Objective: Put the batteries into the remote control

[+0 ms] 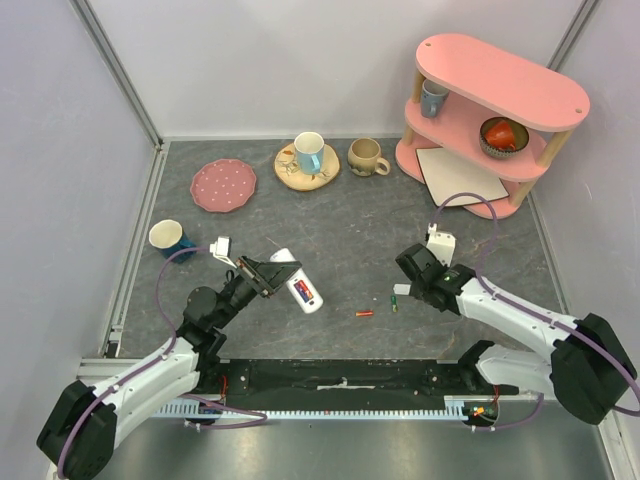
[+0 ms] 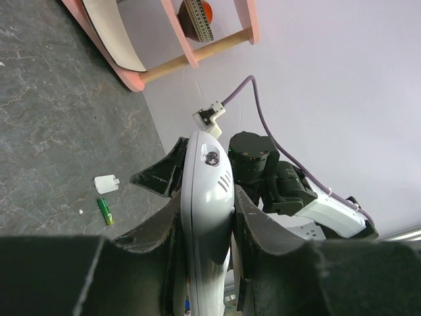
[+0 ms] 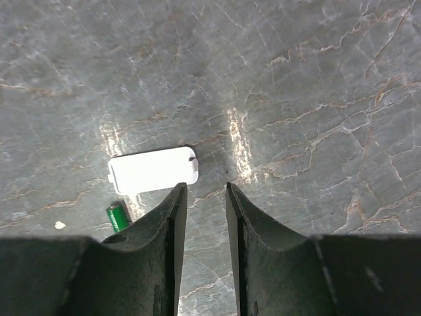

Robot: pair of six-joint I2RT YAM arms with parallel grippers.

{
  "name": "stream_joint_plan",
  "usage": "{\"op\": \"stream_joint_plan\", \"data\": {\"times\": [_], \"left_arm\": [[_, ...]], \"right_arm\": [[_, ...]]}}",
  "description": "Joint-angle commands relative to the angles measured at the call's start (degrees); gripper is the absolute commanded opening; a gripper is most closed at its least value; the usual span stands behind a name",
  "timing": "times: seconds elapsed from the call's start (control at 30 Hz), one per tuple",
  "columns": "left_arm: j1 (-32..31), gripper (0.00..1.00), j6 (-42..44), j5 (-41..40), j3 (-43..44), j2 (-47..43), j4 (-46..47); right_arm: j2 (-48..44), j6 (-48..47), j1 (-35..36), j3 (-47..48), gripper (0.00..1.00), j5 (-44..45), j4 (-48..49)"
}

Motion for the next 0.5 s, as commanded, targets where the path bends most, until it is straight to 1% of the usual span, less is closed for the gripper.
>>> {"op": "stream_joint_plan", "data": {"times": [0.0,0.23,0.47], "left_arm": [[0.25,0.02,-0.24,1.72,-4.41,-0.02,2.37],[0.34,0.02,-0.33,1.28,-4.33,0.50,2.55],[0.34,0.02,0.02,1.37,-3.71,1.38,2.55]], "right_arm": [[0.99,1.61,-0.66,-1.19,0.37,-0.18,3.21],[2.22,0.55,-2.15,-3.74,0.36,-1.94,7.34],[3.89,-1.03,-2.77,-3.91,0.40,-2.81,11.38]]}}
